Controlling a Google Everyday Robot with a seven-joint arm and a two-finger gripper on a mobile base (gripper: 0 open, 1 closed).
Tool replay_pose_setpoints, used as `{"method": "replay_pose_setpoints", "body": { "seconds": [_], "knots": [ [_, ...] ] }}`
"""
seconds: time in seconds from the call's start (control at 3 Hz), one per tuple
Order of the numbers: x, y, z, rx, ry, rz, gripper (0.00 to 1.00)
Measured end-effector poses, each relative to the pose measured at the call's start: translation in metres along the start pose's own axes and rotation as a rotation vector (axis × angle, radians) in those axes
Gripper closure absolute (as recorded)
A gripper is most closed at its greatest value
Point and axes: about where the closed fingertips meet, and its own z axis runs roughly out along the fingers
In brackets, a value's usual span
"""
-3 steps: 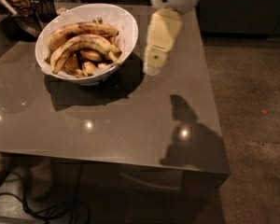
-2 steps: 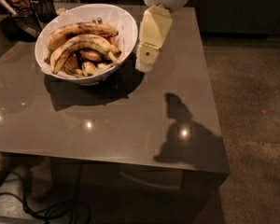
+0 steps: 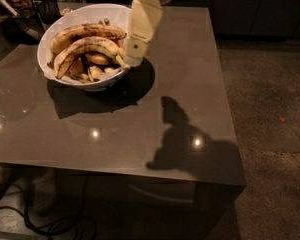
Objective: Pick banana from white bowl
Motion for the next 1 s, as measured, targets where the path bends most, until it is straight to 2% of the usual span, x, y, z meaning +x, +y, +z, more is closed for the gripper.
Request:
{"method": "replay_pose_setpoints", "body": {
  "seconds": [0.67, 1.0],
  "knots": [
    [-0.055, -0.002, 0.024, -0.039, 0.016, -0.043, 0.0],
    [-0.067, -0.013, 0.035, -0.053, 0.014, -0.02, 0.05]
  ]
}}
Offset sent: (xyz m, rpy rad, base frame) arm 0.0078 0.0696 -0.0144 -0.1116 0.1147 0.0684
